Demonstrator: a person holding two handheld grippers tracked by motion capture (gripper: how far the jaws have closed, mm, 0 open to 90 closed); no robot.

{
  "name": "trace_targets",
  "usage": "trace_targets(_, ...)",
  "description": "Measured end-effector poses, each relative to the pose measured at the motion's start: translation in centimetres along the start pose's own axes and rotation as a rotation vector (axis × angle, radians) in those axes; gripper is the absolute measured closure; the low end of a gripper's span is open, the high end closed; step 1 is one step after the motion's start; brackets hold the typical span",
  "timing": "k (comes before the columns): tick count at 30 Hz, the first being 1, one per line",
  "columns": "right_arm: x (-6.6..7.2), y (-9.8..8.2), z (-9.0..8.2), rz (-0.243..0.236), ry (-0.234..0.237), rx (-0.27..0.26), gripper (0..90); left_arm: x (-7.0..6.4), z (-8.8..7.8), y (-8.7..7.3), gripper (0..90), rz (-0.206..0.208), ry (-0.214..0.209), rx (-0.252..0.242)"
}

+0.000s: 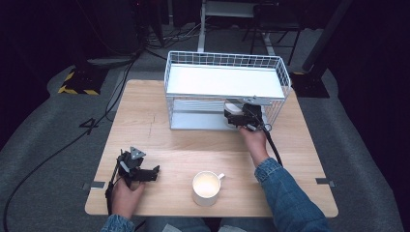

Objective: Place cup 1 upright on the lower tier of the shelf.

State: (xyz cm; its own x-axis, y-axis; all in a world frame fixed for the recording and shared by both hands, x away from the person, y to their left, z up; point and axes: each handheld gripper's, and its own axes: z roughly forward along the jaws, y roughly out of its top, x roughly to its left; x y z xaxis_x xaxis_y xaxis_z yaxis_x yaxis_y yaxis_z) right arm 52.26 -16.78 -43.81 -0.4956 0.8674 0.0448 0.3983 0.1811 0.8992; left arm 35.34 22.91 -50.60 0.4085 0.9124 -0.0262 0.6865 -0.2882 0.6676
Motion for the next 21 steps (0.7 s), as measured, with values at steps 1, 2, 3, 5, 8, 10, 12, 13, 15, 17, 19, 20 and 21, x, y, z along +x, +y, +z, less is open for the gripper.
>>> trace_targets(1, 0.00, 0.00, 0.00, 0.000, 0.000, 0.000, 7.3, 0.00, 0.00, 0.00, 1.1, 0.000, 0.000, 0.000)
trace_targets(2, 0.03, -0.04, 0.07, -0.001, -0.006, -0.008, 7.3, 0.00, 0.00, 0.00, 1.1, 0.000, 0.000, 0.000)
trace_targets(3, 0.03, -0.04, 0.07, -0.001, -0.006, -0.008, 7.3, 0.00, 0.00, 0.00, 1.1, 0.000, 0.000, 0.000)
trace_targets(5, 0.08, -0.04, 0.12, 0.002, -0.003, -0.015, 7.3, 0.00, 0.00, 0.00, 1.1, 0.000, 0.000, 0.000)
trace_targets(8, 0.22, -0.13, 0.20, 0.002, -0.007, -0.015, 7.2, 0.00, 0.00, 0.00, 1.1, 0.000, 0.000, 0.000)
trace_targets(10, 0.24, -0.16, 0.22, 0.003, -0.008, -0.015, 7.2, 0.00, 0.00, 0.00, 1.1, 0.000, 0.000, 0.000)
trace_targets(12, 0.32, -0.37, 0.31, 0.010, -0.010, -0.013, 7.2, 0.00, 0.00, 0.00, 1.1, 0.000, 0.000, 0.000)
trace_targets(13, 0.32, -0.37, 0.31, 0.010, -0.010, -0.013, 7.2, 0.00, 0.00, 0.00, 1.1, 0.000, 0.000, 0.000)
trace_targets(15, 0.21, -0.69, 0.47, 0.009, -0.014, -0.020, 7.2, 0.00, 0.00, 0.00, 1.1, 0.000, 0.000, 0.000)
trace_targets(17, 0.23, -0.76, 0.48, 0.013, -0.018, -0.017, 7.2, 0.00, 0.00, 0.00, 1.1, 0.000, 0.000, 0.000)
trace_targets(19, 0.22, -0.92, 0.56, 0.017, -0.018, -0.020, 7.2, 0.00, 0.00, 0.00, 1.1, 0.000, 0.000, 0.000)
trace_targets(20, 0.23, -0.95, 0.58, 0.015, -0.018, -0.020, 7.2, 0.00, 0.00, 0.00, 1.1, 0.000, 0.000, 0.000)
trace_targets(21, 0.23, -0.95, 0.58, 0.015, -0.018, -0.020, 7.2, 0.00, 0.00, 0.00, 1.1, 0.000, 0.000, 0.000)
